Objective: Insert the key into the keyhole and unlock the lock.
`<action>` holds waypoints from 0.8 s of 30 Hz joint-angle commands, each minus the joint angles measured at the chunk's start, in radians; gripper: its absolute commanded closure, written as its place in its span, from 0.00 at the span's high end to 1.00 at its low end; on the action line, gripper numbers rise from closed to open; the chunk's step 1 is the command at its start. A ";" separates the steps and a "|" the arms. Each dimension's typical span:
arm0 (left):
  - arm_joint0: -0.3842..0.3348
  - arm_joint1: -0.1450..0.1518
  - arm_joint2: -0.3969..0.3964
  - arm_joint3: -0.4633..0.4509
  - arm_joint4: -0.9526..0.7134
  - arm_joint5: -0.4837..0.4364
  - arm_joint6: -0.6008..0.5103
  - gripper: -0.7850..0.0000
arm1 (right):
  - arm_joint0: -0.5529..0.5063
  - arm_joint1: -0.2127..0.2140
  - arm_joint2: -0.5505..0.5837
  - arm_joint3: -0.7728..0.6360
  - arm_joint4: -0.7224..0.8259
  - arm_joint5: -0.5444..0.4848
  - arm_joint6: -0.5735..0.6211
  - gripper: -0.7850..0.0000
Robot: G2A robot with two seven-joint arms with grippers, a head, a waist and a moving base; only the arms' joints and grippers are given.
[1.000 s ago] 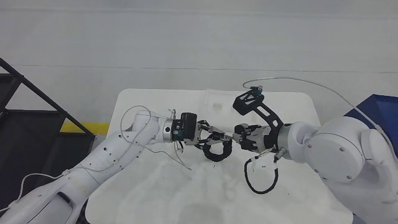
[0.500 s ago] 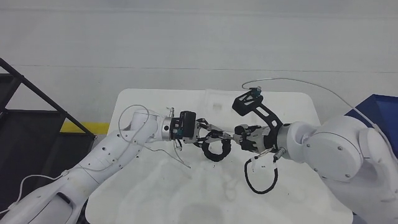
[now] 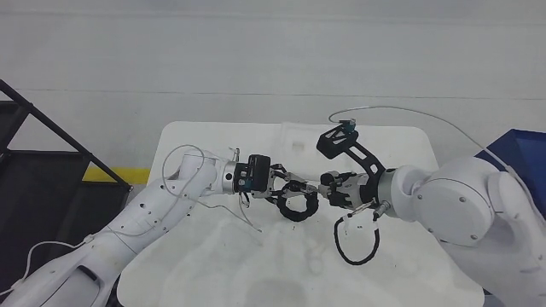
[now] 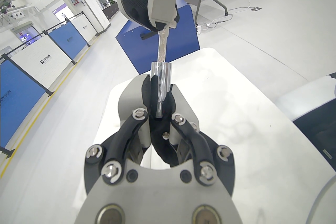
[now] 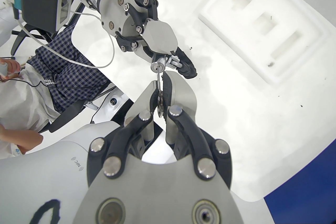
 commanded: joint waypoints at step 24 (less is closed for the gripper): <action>0.017 -0.005 -0.028 -0.019 0.052 0.006 0.001 0.00 | 0.029 0.003 -0.036 0.048 0.016 0.014 -0.015 0.00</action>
